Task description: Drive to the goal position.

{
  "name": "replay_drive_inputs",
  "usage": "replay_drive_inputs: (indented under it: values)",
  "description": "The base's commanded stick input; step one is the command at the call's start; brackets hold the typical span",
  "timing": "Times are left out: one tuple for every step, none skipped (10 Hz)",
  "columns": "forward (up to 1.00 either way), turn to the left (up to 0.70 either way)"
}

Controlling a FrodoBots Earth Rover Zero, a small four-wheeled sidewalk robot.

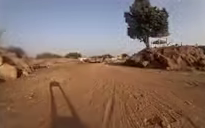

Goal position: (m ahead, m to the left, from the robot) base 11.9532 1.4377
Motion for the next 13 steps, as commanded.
replay_drive_inputs:
  values:
    - [0.7,-0.35]
    - [0.7,-0.35]
    - [0.7,-0.31]
    - [0.7,-0.14]
    - [0.7,0.0]
    - [0.7,0.0]
    - [0.7,0.0]
    - [0.7,0.0]
    - [0.7,0.0]
    - [0.7,0.0]
    - [0.7,0.0]
    - [0.7,0.0]
    - [0.7,0.0]
